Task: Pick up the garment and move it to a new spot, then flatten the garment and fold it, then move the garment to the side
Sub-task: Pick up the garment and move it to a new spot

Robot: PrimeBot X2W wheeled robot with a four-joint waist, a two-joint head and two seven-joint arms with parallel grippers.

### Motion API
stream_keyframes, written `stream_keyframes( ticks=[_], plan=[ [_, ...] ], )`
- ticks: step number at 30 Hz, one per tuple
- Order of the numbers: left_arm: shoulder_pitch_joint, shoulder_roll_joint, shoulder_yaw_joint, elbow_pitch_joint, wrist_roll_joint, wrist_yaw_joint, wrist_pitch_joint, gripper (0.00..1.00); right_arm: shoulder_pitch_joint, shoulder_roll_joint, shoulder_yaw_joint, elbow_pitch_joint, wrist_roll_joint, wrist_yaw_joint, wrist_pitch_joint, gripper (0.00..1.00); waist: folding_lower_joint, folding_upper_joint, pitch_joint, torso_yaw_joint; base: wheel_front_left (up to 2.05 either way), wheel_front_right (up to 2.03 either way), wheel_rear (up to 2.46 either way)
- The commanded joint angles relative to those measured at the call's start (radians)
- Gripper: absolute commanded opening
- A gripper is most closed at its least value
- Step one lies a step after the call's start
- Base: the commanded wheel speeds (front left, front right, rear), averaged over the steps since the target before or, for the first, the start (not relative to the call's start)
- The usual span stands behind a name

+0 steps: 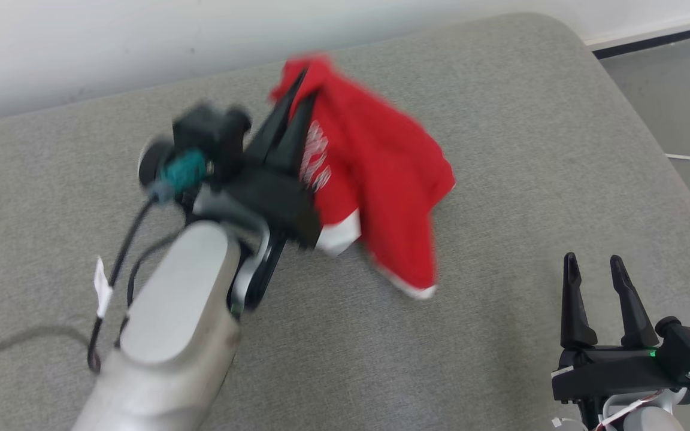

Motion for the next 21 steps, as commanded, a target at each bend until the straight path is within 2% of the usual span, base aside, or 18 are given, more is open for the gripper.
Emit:
stream_keyframes(
  ticks=[1,5,6,7,14,17,21],
  plan=[
    [0.028,0.013,0.003,0.019,0.002,0.007,-0.010,0.00,-0.002,0.002,0.004,-0.002,-0.003,-0.002,-0.005,1.00,0.0000,0.0001,0.006,0.015,0.00,0.00,0.00],
    [0.117,0.037,0.015,0.137,-0.009,0.026,-0.038,0.00,-0.017,0.002,0.016,-0.003,-0.010,-0.002,-0.005,1.00,0.0000,0.0001,0.016,0.040,0.00,0.00,0.00],
    [0.130,0.038,0.014,0.162,-0.008,0.030,-0.045,0.28,-0.019,0.002,0.015,-0.003,-0.009,-0.002,-0.005,1.00,0.0000,0.0001,0.017,0.046,0.00,0.00,0.00],
    [0.138,0.037,0.015,0.180,-0.011,0.030,-0.052,1.00,-0.019,0.002,0.015,-0.001,-0.011,-0.002,-0.005,1.00,0.0000,0.0001,0.017,0.052,0.00,0.00,0.00],
    [0.134,0.031,0.011,0.194,0.013,0.014,-0.100,1.00,-0.001,-0.008,0.004,0.004,-0.019,-0.002,-0.005,1.00,0.0000,0.0001,-0.009,0.105,0.00,0.00,0.00],
    [0.135,0.040,0.027,0.141,0.031,0.019,-0.105,1.00,0.013,-0.011,-0.001,0.003,-0.025,-0.002,-0.005,1.00,0.0000,0.0001,-0.031,0.132,0.00,0.00,0.00],
    [0.192,0.083,0.079,0.005,0.070,0.039,-0.104,1.00,0.030,-0.015,-0.001,-0.007,-0.029,-0.002,-0.005,1.00,0.0000,0.0001,-0.063,0.169,0.00,0.00,0.00]
  ],
)
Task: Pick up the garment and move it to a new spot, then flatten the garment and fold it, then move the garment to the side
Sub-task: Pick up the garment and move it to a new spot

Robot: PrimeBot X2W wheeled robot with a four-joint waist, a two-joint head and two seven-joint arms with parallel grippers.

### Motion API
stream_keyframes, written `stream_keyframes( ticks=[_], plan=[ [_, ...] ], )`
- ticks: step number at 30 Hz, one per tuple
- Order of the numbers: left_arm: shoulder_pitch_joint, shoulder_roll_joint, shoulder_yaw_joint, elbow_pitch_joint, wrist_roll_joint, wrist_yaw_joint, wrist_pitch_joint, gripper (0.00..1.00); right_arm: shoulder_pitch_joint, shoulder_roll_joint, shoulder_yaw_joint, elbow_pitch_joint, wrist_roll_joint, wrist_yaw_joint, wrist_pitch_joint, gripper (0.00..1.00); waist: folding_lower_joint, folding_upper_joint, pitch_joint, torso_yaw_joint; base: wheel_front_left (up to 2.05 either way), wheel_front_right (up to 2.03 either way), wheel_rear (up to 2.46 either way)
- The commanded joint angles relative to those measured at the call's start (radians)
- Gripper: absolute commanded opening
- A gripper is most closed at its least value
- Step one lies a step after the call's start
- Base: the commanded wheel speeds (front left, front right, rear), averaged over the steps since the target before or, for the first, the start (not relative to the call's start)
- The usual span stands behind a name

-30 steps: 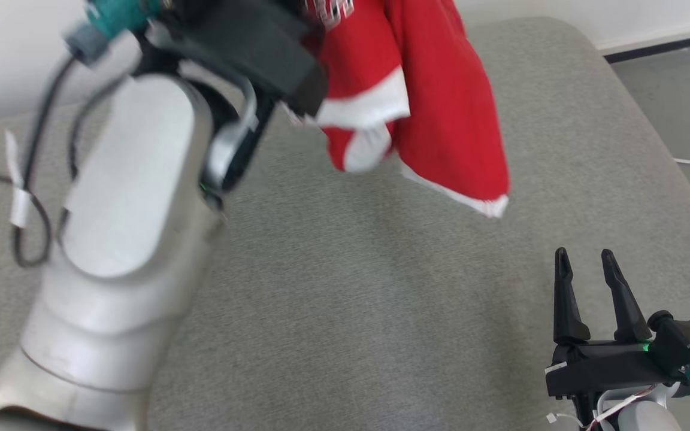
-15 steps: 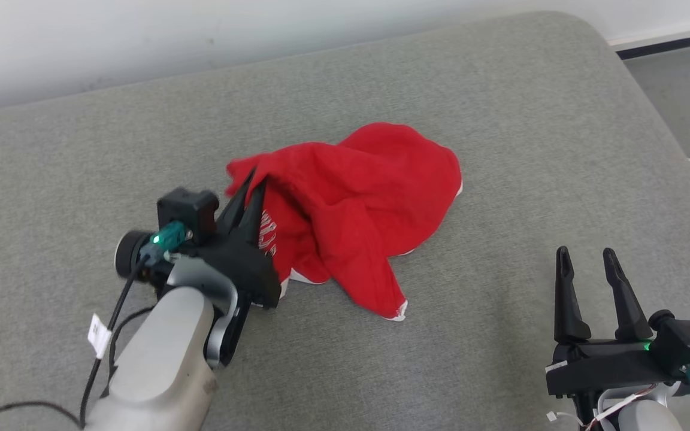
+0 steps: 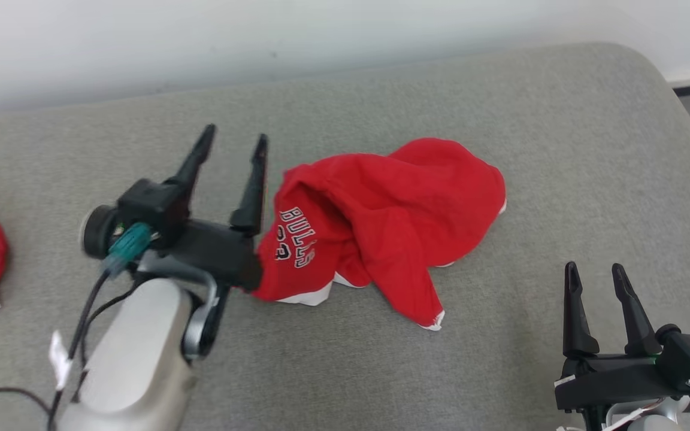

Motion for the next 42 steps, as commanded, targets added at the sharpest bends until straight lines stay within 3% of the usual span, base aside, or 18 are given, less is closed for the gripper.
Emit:
stream_keyframes(
  ticks=[1,9,13,25,33,42],
  plan=[
    [0.047,0.018,0.012,-0.026,0.016,0.009,0.000,1.00,0.013,-0.006,-0.001,-0.007,-0.007,-0.002,-0.005,1.00,0.0000,-0.0001,-0.038,0.039,0.00,0.00,0.00],
    [0.269,0.117,0.131,-0.268,0.100,0.047,-0.001,1.00,0.050,-0.016,0.007,-0.028,-0.016,-0.002,-0.003,1.00,0.0000,-0.0001,-0.110,0.101,0.00,0.00,0.00],
    [0.398,0.135,0.183,-0.344,0.111,0.059,-0.001,1.00,0.069,-0.021,0.008,-0.034,-0.018,-0.002,0.000,1.00,0.0000,-0.0001,-0.141,0.123,0.00,0.00,0.00],
    [0.666,0.078,0.271,-0.418,0.119,0.055,-0.001,1.00,0.118,-0.021,0.033,-0.067,-0.003,-0.002,0.015,1.00,0.0000,-0.0001,-0.194,0.152,0.00,0.00,0.00],
    [0.721,0.047,0.291,-0.407,0.143,-0.002,-0.001,1.00,0.148,-0.036,0.054,-0.099,0.008,-0.002,0.033,1.00,0.0000,-0.0001,-0.195,0.162,0.00,0.00,0.00],
    [0.727,0.033,0.309,-0.388,0.176,-0.032,-0.001,1.00,0.173,-0.046,0.069,-0.115,0.010,-0.002,0.048,1.00,0.0000,-0.0001,-0.195,0.158,0.00,0.00,0.00]
  ],
)
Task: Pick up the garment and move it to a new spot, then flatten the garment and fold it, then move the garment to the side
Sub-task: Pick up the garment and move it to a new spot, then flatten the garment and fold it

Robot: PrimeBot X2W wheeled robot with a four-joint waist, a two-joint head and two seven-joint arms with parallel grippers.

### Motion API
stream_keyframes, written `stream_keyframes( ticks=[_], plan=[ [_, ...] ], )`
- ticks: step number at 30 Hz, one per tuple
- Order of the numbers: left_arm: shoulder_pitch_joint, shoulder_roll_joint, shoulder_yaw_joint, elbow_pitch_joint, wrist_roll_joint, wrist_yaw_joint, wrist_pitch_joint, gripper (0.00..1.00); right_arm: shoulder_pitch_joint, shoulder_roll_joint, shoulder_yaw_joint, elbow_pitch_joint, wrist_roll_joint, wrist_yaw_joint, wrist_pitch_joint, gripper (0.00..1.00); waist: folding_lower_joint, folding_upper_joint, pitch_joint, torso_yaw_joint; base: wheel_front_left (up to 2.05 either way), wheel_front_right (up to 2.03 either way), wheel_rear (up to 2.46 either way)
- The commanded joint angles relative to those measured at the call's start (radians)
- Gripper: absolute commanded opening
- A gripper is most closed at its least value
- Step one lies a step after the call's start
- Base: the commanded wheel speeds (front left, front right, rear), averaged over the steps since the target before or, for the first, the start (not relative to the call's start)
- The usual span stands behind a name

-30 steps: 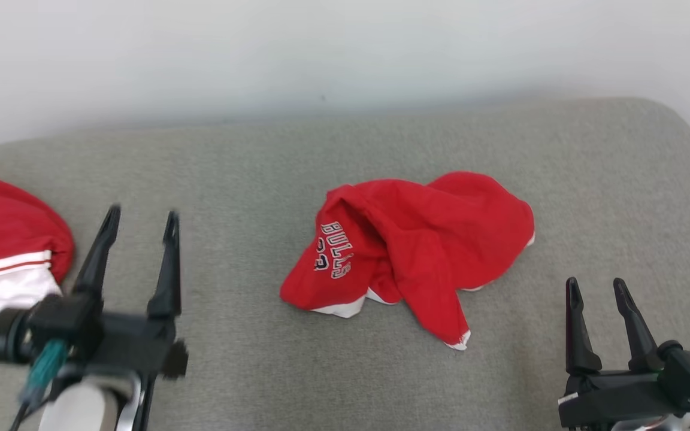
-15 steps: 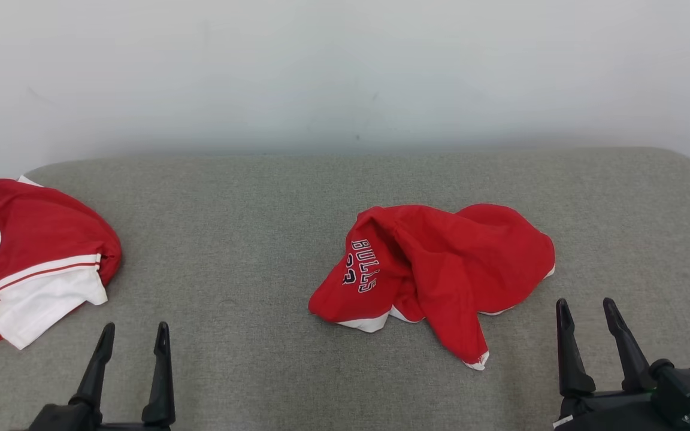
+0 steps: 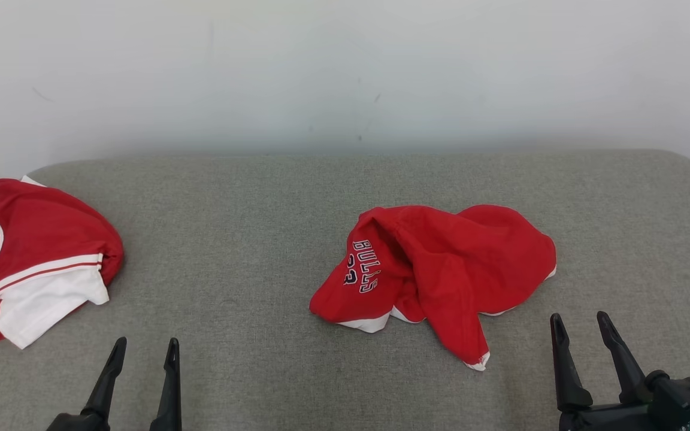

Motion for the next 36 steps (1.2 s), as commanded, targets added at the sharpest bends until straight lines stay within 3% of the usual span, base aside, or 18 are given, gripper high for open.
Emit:
stream_keyframes(
  ticks=[1,29,36],
  plan=[
    [0.014,-0.004,0.006,0.007,0.006,-0.005,-0.001,1.00,0.009,-0.005,0.004,-0.005,0.002,-0.002,0.001,1.00,0.0001,0.0000,0.001,-0.003,0.00,0.00,0.00],
    [-0.014,-0.047,0.039,0.039,0.059,-0.039,-0.001,1.00,0.012,-0.005,0.016,0.003,0.003,-0.002,0.006,1.00,0.0001,0.0000,0.007,-0.018,0.00,0.00,0.00],
    [-0.024,-0.057,0.041,0.042,0.062,-0.042,-0.001,1.00,-0.026,-0.033,0.074,0.046,0.003,-0.002,0.022,1.00,0.0001,0.0000,0.018,-0.005,0.00,0.00,0.00]
  ],
)
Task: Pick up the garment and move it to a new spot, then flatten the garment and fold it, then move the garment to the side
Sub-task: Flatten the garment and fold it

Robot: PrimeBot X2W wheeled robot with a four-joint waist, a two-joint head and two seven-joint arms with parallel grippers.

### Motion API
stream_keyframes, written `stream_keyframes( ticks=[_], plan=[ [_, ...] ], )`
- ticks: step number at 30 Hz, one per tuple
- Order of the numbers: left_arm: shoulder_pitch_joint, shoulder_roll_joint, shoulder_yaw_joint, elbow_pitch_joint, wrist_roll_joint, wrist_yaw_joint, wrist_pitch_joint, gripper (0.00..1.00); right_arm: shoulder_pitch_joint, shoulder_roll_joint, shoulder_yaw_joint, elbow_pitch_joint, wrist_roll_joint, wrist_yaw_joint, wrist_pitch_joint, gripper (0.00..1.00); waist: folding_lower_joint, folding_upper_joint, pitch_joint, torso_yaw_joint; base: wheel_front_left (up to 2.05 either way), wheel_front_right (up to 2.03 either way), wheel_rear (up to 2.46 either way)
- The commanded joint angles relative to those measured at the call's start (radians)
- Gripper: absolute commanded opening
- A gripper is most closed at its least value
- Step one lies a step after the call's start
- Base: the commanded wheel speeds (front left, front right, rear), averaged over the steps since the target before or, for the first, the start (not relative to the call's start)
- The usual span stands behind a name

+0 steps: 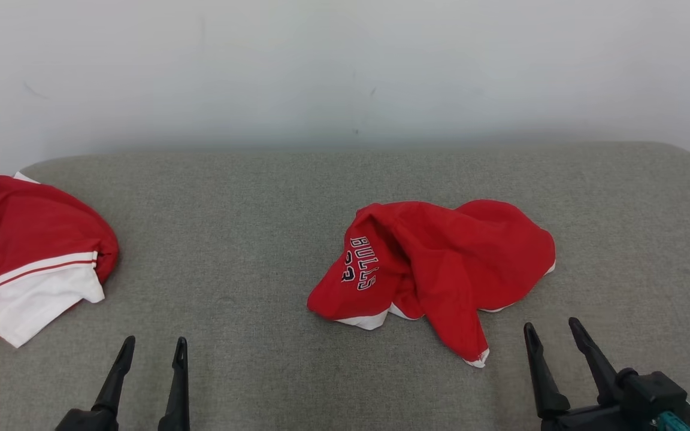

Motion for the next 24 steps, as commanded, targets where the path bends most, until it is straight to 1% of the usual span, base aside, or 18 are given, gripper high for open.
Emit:
stream_keyframes(
  ticks=[1,5,9,13,21,23,24],
  plan=[
    [-0.014,-0.003,0.001,0.002,0.003,-0.001,-0.001,1.00,-0.015,-0.014,0.010,0.014,0.004,-0.002,0.003,1.00,0.0000,0.0000,0.007,0.008,0.00,0.00,0.00],
    [-0.028,-0.013,-0.005,0.004,0.007,-0.007,-0.001,1.00,-0.060,-0.044,0.058,0.095,0.013,-0.002,0.010,1.00,0.0000,0.0000,0.022,0.032,0.00,0.00,0.00],
    [-0.041,-0.025,-0.014,0.000,0.010,-0.006,-0.001,1.00,-0.109,-0.074,0.106,0.206,0.022,-0.002,0.007,1.00,0.0000,0.0000,0.039,0.063,0.00,0.00,0.00],
    [-0.051,-0.030,-0.013,0.009,0.008,-0.011,-0.001,1.00,-0.152,-0.087,0.137,0.323,0.027,-0.002,-0.004,1.00,0.0000,0.0000,0.051,0.095,0.00,0.00,0.00],
    [-0.059,-0.039,-0.009,0.020,0.014,-0.020,-0.001,1.00,-0.237,-0.088,0.193,0.537,0.041,-0.002,-0.038,1.00,0.0000,0.0000,0.064,0.145,0.00,0.00,0.00],
    [-0.064,-0.041,-0.008,0.023,0.016,-0.023,-0.001,1.00,-0.260,-0.086,0.204,0.580,0.047,-0.002,-0.048,1.00,0.0000,0.0000,0.066,0.155,0.00,0.00,0.00],
    [-0.064,-0.041,-0.008,0.023,0.016,-0.023,-0.001,1.00,-0.260,-0.086,0.204,0.580,0.047,-0.002,-0.048,1.00,0.0000,0.0000,0.066,0.155,0.00,0.00,0.00]
  ],
)
